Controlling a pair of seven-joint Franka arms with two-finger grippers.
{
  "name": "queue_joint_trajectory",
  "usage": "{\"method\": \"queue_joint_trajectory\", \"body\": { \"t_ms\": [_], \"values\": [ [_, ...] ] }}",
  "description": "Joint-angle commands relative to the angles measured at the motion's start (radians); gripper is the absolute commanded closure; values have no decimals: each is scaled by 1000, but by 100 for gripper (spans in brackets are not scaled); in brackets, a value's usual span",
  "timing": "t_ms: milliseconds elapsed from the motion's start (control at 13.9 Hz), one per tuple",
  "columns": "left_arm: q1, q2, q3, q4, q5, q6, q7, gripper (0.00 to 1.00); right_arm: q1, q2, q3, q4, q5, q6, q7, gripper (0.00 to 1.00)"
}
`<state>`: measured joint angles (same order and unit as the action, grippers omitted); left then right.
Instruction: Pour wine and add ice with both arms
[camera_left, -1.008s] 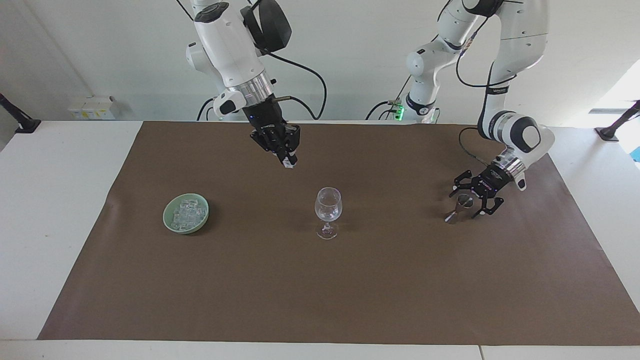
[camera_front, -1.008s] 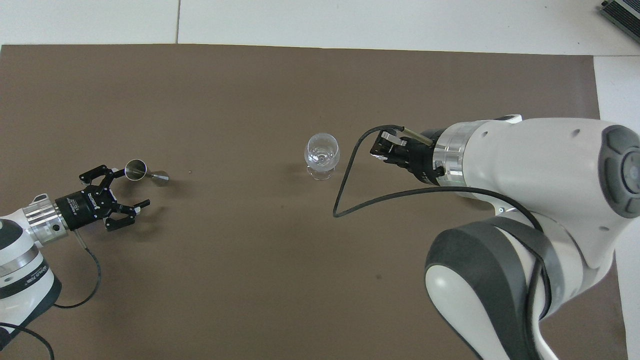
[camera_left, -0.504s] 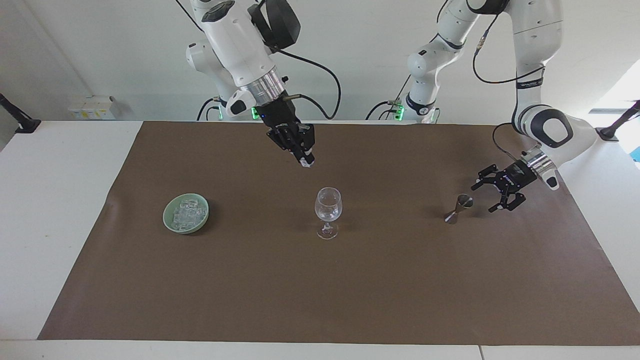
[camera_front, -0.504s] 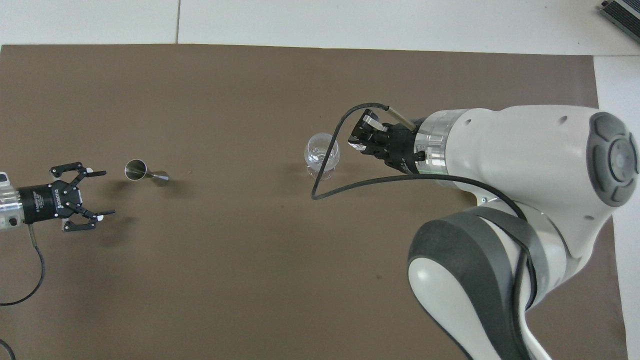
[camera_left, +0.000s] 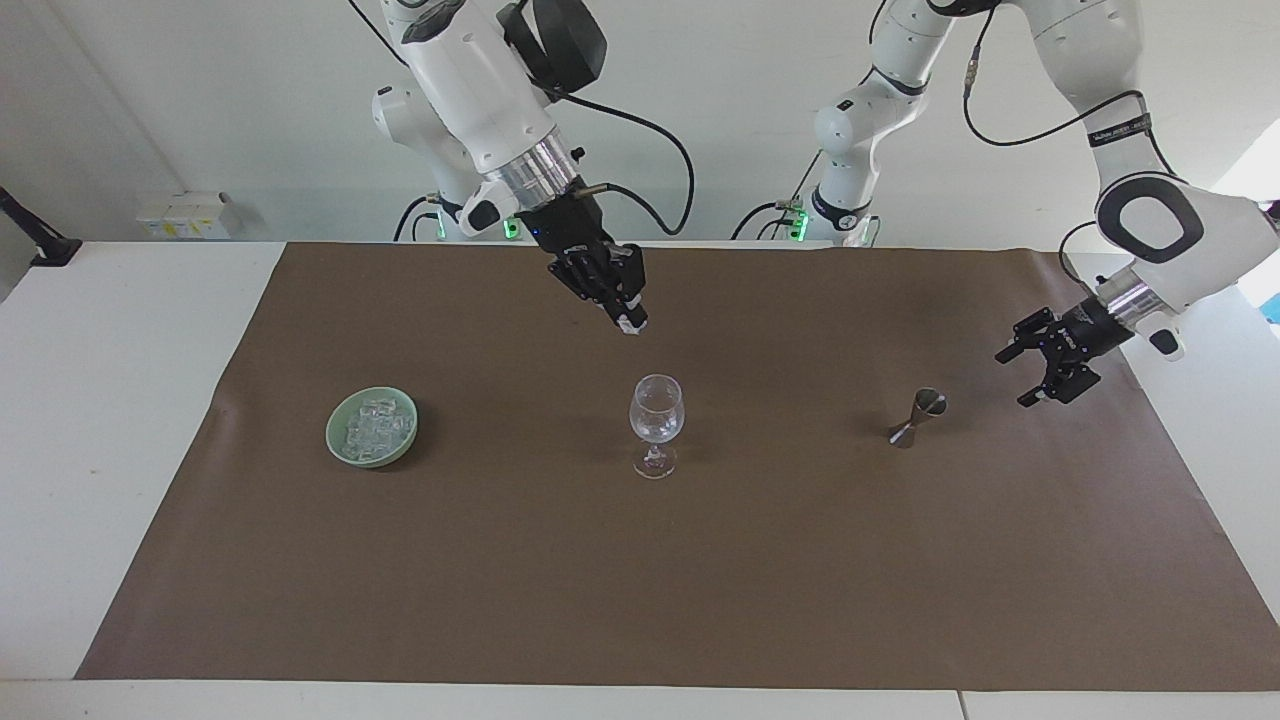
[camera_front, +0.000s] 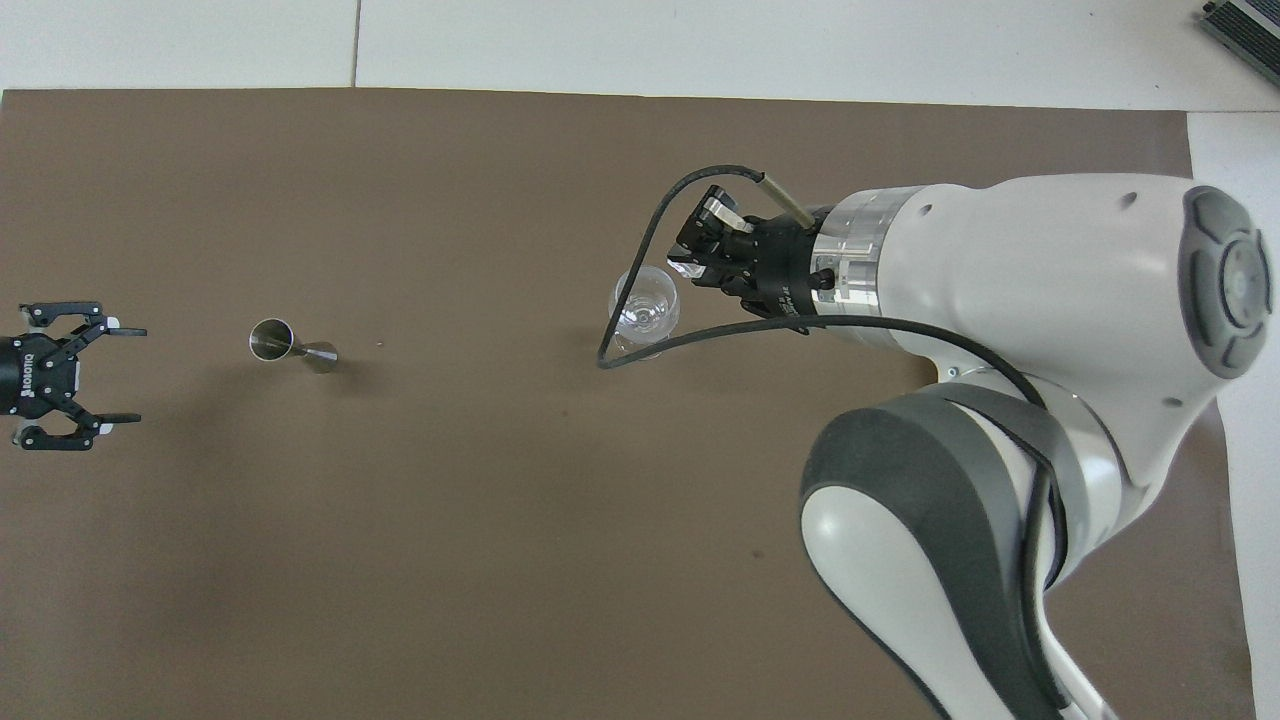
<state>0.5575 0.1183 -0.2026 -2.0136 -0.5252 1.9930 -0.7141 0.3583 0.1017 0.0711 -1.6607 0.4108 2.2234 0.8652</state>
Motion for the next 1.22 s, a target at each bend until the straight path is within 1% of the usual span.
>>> {"method": "queue_joint_trajectory", "body": {
  "t_ms": [0,216,360,576,720,864,936,1080,1152],
  "values": [
    [-10,-37,-3,47,98,-29,8,0,4,82,4,88,20,13,21,100],
    [-17,-37,-6,126,113,-68,21,0,21,130,3,145,11,13,70,100],
    [-19,-39,-6,154,186,-77,97,0,28,177,3,214,11,13,106,100],
    [-31,-46,-6,193,244,-97,195,0,28,181,3,219,14,31,107,100],
    [-33,-74,-6,193,272,-99,289,0,27,185,3,222,14,41,107,100],
    [-33,-92,-4,193,275,-105,350,0,28,200,4,254,17,41,113,100],
    [-36,-103,-6,193,295,-109,382,0,28,210,3,265,28,41,121,100],
    [-73,-120,-6,196,358,-118,445,0,33,208,3,254,13,41,106,100],
    [-91,-129,-4,199,373,-126,478,0,34,204,3,230,-4,36,80,100]
  ]
}}
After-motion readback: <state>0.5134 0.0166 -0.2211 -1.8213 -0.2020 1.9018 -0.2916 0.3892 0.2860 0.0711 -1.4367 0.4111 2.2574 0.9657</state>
